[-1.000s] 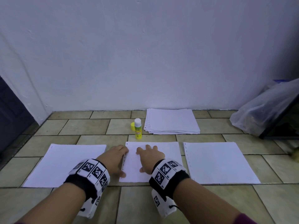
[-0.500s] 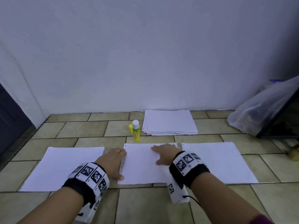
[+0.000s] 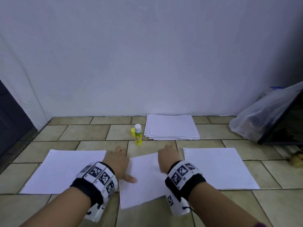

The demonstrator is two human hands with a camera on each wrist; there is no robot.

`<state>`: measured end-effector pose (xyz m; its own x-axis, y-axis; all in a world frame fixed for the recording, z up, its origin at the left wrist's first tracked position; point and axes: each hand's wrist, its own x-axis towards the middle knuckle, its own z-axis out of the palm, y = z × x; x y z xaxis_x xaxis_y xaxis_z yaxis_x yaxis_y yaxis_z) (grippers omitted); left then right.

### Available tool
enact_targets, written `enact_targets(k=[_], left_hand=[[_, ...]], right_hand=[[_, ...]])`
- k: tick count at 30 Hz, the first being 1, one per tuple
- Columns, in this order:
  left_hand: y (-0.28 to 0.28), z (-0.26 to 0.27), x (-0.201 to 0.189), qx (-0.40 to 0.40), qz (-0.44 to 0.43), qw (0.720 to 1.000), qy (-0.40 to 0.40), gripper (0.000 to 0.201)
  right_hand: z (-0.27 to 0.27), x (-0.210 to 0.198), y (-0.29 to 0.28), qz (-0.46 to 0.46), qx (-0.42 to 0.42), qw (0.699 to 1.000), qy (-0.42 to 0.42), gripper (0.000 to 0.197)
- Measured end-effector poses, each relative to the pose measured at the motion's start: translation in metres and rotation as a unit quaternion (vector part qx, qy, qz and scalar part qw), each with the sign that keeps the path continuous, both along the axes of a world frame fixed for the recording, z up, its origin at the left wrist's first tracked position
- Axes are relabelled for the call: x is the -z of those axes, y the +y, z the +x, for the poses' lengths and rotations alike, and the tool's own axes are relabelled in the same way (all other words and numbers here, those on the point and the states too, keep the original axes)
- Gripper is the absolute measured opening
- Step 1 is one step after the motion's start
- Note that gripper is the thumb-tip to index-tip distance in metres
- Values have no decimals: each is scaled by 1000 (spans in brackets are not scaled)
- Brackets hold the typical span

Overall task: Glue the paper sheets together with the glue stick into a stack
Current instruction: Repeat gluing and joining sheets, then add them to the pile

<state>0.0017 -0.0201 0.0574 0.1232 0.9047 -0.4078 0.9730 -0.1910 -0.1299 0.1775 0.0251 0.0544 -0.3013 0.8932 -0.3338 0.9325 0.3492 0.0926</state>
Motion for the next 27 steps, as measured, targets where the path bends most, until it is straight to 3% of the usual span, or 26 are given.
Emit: enact_targets(k=[4, 12, 17, 22, 27], left_hand=[[-12, 29, 14, 41, -13, 987, -152, 76], [-8, 25, 13, 11, 28, 994, -108, 36], [-4, -2, 40, -34, 32, 992, -113, 91], [-1, -9, 49, -44, 12, 994, -99, 99], [-4, -3, 39, -53, 8, 995, -82, 95]], right_hand=[[-17, 9, -14, -25, 13, 999, 26, 39], [-40, 19, -36, -80, 9, 993, 85, 52], [-47, 21, -34, -125, -61, 981, 134, 79], [-57, 29, -28, -135, -87, 982, 101, 90], [-36, 19, -20, -125, -38, 985, 117, 68]])
